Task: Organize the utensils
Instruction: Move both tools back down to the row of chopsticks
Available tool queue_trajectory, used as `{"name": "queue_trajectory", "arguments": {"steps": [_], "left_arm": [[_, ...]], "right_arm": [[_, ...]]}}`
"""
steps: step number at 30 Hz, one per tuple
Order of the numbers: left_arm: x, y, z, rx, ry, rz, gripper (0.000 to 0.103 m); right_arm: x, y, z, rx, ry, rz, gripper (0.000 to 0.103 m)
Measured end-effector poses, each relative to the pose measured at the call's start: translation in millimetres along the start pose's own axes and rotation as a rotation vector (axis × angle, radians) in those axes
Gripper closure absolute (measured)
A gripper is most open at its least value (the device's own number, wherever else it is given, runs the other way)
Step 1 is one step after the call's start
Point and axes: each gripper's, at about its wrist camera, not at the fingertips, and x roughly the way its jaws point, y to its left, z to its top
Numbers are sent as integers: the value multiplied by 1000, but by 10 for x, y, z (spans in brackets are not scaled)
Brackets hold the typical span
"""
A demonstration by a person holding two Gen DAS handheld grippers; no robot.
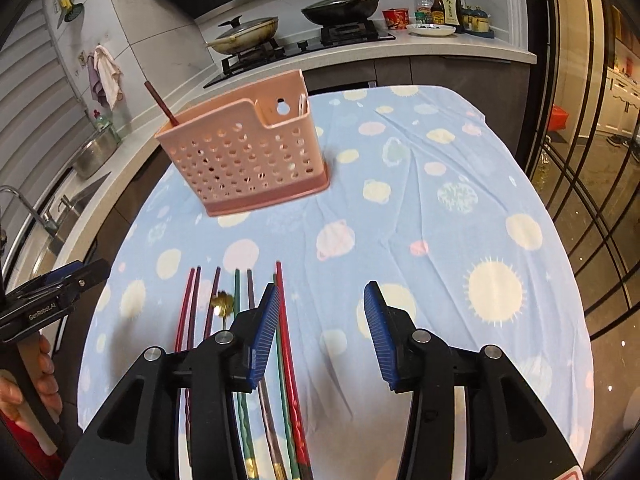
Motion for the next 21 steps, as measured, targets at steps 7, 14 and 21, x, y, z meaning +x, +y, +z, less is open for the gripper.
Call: {"name": "queue_trajectory", "arguments": {"steps": [7, 14, 21], "left_arm": [[46, -85, -514, -4, 73, -21, 26], [14, -186, -871, 13, 115, -34, 26], [36, -246, -1130, 27, 152, -35, 26]], "right_arm": [[-20, -33, -552, 2, 66, -6, 60], [11, -30, -941, -1, 126, 5, 60], [33, 2, -1149, -14, 160, 16, 60]]}}
